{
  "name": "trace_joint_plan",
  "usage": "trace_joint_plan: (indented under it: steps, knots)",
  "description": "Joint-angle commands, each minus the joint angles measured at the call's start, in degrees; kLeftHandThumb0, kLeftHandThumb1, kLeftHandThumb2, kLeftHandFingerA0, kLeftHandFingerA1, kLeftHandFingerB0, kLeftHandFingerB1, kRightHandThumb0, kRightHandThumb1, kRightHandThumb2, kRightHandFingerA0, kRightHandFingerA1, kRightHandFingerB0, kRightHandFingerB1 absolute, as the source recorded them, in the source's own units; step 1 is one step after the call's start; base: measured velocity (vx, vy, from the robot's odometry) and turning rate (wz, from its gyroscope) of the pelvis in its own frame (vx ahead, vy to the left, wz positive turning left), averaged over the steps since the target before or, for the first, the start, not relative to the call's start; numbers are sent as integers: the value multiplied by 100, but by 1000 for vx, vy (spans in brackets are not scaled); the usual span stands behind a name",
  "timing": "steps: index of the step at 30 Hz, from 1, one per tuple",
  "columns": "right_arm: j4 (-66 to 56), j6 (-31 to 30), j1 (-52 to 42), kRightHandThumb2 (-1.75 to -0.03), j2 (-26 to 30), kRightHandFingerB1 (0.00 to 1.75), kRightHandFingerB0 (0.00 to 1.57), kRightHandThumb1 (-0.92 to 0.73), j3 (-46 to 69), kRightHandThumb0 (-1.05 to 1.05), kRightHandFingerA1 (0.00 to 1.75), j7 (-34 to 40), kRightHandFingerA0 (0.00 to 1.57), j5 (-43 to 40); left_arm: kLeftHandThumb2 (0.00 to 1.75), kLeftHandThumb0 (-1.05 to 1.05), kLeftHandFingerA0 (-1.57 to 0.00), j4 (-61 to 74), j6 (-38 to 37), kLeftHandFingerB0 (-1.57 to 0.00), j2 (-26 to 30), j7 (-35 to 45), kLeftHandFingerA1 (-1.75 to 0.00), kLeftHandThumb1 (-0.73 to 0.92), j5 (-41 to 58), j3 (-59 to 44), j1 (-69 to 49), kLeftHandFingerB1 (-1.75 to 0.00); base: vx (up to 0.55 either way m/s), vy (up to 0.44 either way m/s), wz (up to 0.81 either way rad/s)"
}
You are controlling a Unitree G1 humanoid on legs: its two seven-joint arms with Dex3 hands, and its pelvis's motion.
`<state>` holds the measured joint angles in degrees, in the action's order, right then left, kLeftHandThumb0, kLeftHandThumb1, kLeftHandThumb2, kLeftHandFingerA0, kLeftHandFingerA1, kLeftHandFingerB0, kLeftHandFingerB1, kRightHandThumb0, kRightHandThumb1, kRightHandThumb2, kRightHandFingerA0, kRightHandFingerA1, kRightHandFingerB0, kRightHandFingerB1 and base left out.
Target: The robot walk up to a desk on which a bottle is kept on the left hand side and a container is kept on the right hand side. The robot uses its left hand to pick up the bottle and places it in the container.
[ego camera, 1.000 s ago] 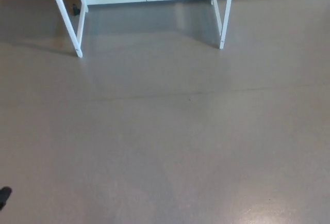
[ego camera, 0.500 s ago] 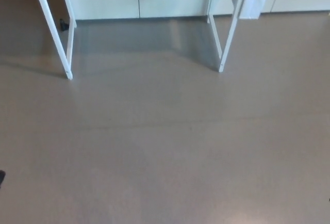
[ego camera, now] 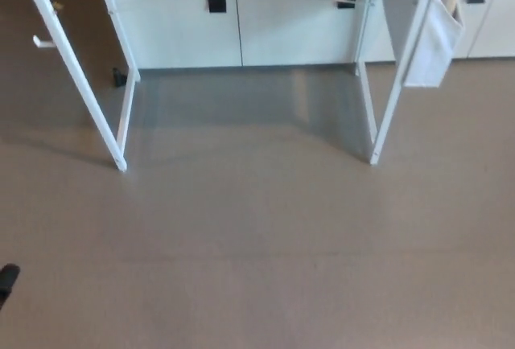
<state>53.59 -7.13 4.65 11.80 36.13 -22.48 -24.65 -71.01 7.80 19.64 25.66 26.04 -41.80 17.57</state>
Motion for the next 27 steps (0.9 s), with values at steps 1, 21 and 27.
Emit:
trace_joint_plan:
  steps: [1,21,27]
  knots:
    - [27,111,-163,-53,38,42,44,-38,-46,-55,50,-40,50,-79,151,-83,-23,-48,21,-19,64,39,-37,2,67,81,-97,-36,386,-22,-18]
    - [-4,212,-526,-70,2,49,32,-30,-88,-54,56,-289,41,-208,99,-23,-10,-12,-79,-9,71,168,-53,6,-80,454,-262,-53,472,92,-13]
    - [-51,335,-1038,-67,2,46,30,-29,-275,-52,53,-386,35,-36,97,-20,-10,32,-75,-9,59,360,-53,2,-388,975,-741,-53,500,22,17]
